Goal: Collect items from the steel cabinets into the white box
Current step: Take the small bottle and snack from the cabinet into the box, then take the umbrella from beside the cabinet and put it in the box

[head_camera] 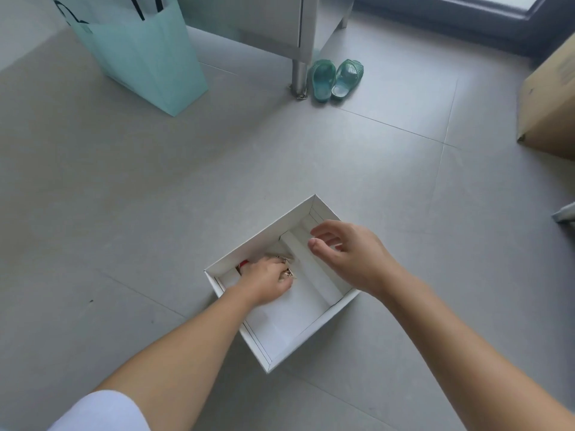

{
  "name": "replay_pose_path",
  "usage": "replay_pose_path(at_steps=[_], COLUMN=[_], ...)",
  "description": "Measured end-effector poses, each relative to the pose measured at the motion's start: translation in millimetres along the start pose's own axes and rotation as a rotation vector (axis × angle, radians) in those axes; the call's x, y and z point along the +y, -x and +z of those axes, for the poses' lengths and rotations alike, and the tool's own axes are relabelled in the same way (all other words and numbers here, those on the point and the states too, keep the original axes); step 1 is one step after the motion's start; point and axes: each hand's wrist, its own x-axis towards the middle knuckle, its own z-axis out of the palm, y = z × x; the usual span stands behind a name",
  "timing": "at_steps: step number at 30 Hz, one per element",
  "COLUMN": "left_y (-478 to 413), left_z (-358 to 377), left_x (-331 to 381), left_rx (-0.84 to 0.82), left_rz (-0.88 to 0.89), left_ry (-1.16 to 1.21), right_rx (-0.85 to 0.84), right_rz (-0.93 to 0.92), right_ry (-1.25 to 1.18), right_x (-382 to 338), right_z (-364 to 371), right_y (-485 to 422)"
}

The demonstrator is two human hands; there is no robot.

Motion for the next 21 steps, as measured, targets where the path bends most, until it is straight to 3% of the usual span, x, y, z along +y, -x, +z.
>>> replay_pose_path(at_steps=[7, 21], left_y=[18, 51], left_z=[24, -79], left_x=[-2, 4], left_rx=[0.102, 0.263], left_rz=[-0.075, -0.054], left_ry=[-0.158, 0.158], right_rx=[-0.012, 0.003], right_rz=[0.006, -0.064], right_ry=[-0.007, 0.007], right_x=[1, -36], right_z=[1, 9], right_y=[0, -25])
